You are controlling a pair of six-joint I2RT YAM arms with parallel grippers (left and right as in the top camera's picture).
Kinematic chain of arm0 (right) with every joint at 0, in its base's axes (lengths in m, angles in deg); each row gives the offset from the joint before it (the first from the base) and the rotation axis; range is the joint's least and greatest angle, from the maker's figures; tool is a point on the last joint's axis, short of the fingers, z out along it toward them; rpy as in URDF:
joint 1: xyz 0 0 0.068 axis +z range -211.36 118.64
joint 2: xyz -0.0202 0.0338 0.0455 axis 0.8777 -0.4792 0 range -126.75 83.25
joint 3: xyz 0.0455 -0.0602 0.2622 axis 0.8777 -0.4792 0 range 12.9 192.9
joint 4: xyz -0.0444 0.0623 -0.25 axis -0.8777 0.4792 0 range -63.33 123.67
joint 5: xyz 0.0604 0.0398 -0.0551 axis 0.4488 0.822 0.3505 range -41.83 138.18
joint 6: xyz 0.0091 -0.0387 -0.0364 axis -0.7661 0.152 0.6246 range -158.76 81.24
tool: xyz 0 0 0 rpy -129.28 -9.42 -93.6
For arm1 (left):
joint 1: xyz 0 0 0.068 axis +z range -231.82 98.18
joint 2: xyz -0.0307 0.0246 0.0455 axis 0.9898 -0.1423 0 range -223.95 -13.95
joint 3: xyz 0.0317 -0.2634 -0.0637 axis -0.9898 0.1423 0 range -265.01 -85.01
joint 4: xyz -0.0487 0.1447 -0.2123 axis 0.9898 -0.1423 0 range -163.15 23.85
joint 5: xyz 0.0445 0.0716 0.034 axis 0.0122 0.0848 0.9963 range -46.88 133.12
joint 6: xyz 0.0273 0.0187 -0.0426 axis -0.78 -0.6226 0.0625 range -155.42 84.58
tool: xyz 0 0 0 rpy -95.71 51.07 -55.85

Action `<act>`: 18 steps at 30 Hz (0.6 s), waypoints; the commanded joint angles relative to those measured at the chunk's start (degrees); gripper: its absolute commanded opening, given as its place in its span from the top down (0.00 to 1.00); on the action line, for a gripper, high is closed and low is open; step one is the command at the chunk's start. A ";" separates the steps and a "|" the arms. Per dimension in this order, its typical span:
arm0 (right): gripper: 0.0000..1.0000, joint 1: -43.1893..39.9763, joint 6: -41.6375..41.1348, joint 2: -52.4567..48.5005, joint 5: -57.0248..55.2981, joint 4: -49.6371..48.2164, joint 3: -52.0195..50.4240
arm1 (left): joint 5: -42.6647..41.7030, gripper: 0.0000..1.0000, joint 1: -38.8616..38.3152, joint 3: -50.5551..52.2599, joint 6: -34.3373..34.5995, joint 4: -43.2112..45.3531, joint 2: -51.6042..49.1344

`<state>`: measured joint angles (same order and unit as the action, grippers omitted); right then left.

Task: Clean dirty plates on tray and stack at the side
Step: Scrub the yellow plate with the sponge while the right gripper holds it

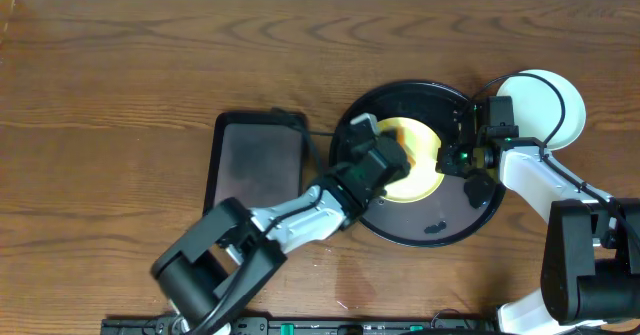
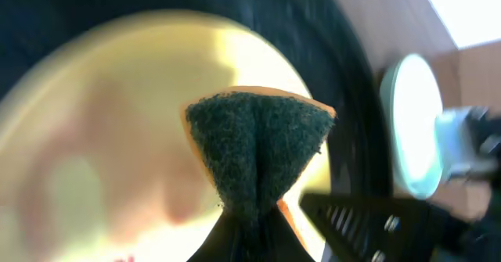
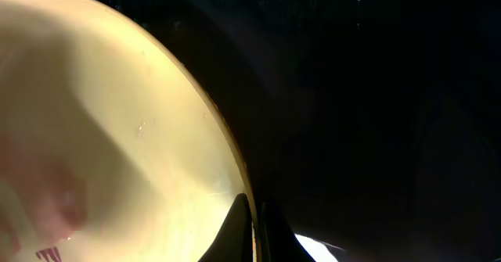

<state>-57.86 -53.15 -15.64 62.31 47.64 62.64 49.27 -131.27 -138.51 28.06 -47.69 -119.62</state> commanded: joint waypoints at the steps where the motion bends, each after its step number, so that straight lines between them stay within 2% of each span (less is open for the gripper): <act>1: 0.99 0.44 0.74 -2.36 -0.37 0.31 -0.61 | -1.64 0.92 -2.32 0.22 5.05 1.62 -4.07; 7: 0.99 0.46 0.74 -2.36 -0.37 0.37 -0.61 | -1.40 0.92 -2.86 0.22 4.94 2.19 -9.29; 10: 0.99 0.44 0.74 -2.36 -0.37 0.46 -0.61 | -1.09 0.93 -2.67 0.22 4.92 -0.70 -10.21; 13: 0.99 0.44 0.74 -2.36 -0.37 0.52 -0.61 | 1.20 0.93 -2.19 0.22 1.77 -3.17 -9.31; 18: 0.99 0.44 0.74 -2.36 -0.37 0.57 -0.61 | 11.37 0.93 -1.68 0.22 -3.13 -12.04 -3.98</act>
<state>-57.86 -53.15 -15.66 62.31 47.73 62.66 50.43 -134.18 -140.12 29.50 -52.78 -125.48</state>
